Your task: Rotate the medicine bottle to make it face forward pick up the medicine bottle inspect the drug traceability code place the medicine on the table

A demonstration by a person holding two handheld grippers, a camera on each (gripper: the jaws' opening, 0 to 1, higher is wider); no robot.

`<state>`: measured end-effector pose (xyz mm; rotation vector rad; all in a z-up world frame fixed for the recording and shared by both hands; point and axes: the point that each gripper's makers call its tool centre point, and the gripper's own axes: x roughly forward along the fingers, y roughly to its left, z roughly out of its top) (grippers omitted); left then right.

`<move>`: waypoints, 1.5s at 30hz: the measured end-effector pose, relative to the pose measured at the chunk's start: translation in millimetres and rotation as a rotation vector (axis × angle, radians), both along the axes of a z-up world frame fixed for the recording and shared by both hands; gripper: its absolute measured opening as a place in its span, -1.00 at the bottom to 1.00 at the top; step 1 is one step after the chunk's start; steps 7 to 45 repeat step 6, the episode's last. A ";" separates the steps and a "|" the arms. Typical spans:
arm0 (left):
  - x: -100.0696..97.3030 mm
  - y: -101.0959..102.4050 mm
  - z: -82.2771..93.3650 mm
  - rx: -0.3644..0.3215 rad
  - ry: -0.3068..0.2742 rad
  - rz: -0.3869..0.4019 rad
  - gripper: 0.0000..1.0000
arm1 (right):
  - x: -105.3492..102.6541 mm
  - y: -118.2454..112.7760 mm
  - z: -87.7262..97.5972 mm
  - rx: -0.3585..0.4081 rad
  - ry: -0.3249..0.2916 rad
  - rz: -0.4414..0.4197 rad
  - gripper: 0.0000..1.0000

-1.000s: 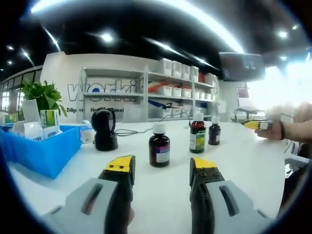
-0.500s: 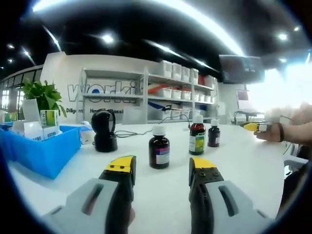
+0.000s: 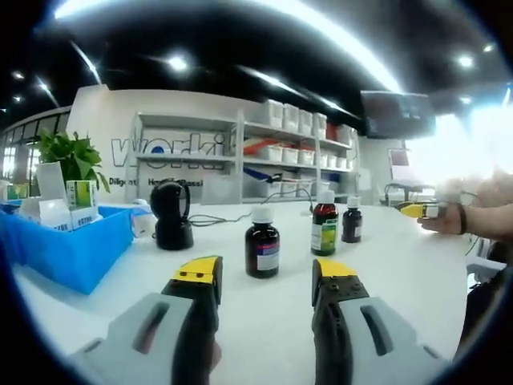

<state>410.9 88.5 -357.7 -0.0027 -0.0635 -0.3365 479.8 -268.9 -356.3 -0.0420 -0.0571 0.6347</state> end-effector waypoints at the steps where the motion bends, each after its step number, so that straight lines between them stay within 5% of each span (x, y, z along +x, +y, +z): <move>1: 0.1 0.0 -0.1 0.001 0.000 0.000 -0.29 | 0.0 0.3 -0.4 -0.002 0.000 0.002 -0.36; 45: 0.4 -0.8 -0.9 0.005 0.003 -0.003 -0.29 | -0.1 0.9 -1.1 -0.003 0.004 0.006 -0.37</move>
